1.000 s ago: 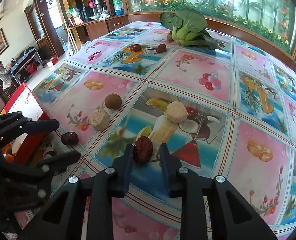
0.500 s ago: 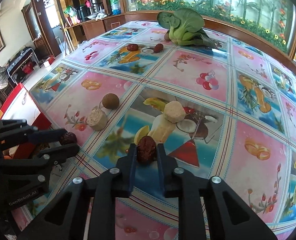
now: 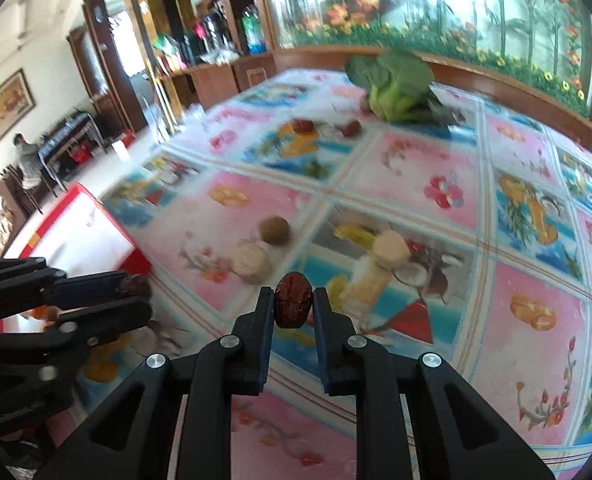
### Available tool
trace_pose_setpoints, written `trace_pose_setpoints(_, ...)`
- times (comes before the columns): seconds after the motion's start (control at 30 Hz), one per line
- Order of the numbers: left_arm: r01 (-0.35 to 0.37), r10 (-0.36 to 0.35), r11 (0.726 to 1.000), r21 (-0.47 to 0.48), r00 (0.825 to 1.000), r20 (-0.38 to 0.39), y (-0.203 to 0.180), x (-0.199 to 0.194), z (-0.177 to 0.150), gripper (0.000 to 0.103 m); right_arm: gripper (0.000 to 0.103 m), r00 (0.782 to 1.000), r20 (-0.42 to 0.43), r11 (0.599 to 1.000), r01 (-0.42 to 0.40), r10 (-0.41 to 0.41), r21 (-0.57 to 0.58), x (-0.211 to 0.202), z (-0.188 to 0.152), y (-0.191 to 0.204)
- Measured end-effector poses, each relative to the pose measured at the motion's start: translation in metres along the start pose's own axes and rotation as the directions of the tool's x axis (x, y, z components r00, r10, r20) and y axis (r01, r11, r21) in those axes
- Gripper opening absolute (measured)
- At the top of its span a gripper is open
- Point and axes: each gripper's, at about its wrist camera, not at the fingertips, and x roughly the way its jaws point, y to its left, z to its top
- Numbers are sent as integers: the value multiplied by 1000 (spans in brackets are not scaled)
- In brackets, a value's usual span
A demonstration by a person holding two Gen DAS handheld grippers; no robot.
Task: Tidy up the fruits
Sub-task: 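Carry both dates into the white tray and open both grippers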
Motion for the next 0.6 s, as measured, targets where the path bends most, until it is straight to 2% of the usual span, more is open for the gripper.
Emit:
trace_pose_setpoints(0.2, -12, 17, 999, -50, 995, 102, 21, -55, -19, 25, 17, 990, 92, 994, -105, 105, 3, -14, -2, 23)
trace_pose_setpoints(0.3, -82, 100, 989, -122, 983, 151, 52, -80, -34, 25, 17, 982, 122, 990, -144, 142, 7, -16, -3, 40)
trace_pose_setpoints(0.37, -119, 146, 979, -167, 977, 157, 70, -88, -41, 25, 17, 973, 126, 980, -199, 194, 28, -16, -3, 50)
trace_pose_setpoints(0.47, -162, 202, 956, -246, 968, 148, 104, -95, -52, 25, 17, 970, 125, 978, -208, 209, -19, -13, -3, 81)
trace_pose_setpoints(0.6, -185, 230, 941, -285, 964, 134, 126, -95, -64, 25, 17, 959, 106, 965, -257, 262, -58, -2, 0, 121)
